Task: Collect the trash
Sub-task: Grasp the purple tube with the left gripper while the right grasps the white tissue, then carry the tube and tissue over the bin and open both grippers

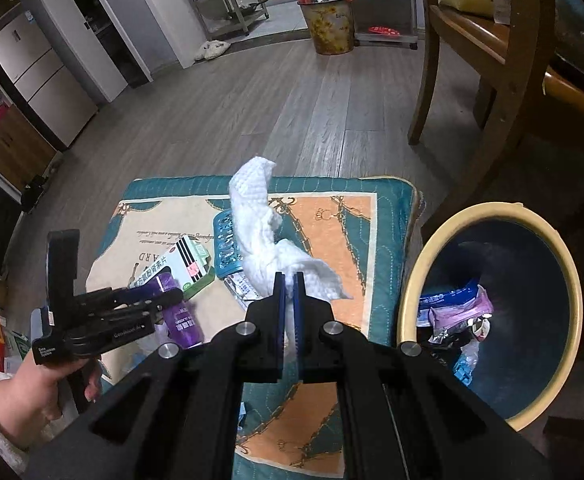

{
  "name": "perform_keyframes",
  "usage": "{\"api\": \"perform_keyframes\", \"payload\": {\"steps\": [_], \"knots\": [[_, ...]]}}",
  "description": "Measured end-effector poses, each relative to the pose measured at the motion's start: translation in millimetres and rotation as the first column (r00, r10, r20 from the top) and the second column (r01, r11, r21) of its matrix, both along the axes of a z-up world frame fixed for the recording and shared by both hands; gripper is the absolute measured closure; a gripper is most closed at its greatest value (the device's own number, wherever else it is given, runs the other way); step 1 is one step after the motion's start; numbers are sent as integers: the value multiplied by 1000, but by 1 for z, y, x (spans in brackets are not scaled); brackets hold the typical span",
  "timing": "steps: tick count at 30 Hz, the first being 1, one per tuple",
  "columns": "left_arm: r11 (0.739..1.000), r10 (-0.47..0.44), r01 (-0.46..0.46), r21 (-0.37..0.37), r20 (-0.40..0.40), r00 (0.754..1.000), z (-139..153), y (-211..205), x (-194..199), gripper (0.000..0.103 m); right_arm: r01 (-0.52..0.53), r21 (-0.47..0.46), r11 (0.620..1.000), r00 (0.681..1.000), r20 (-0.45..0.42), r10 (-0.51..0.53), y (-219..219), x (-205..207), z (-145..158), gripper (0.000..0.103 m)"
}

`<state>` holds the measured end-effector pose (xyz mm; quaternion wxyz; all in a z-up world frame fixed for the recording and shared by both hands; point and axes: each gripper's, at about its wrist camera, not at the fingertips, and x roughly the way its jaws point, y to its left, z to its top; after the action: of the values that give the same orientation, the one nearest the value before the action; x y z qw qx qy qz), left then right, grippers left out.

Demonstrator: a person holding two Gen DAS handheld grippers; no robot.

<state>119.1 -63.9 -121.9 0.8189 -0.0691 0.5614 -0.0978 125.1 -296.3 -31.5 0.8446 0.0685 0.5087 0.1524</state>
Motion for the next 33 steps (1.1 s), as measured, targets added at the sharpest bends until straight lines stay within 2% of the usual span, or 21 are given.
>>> {"api": "perform_keyframes", "payload": {"steps": [5, 11, 16, 20, 26, 33], "knots": [[996, -83, 84, -6, 120, 989, 29, -18, -2, 66, 16, 11, 1000, 1000, 10, -17, -8, 1, 2, 100], [986, -167, 164, 33, 212, 963, 55, -36, -7, 68, 18, 12, 1000, 1000, 19, -18, -9, 1, 4, 100], [983, -182, 180, 34, 273, 944, 76, -36, -10, 69, 25, 14, 1000, 999, 32, -26, -11, 1, 8, 100], [976, -216, 199, 83, 341, 915, 96, -38, -15, 69, 35, 20, 999, 999, 41, -36, -14, 0, 12, 100], [968, -251, 219, 126, 403, 880, 115, -43, -20, 69, 53, 37, 998, 997, 57, -55, -22, 0, 20, 100], [971, -236, 228, 74, 449, 862, 138, -53, -18, 69, 129, 65, 990, 986, 95, -135, -60, -8, 35, 100]]}}
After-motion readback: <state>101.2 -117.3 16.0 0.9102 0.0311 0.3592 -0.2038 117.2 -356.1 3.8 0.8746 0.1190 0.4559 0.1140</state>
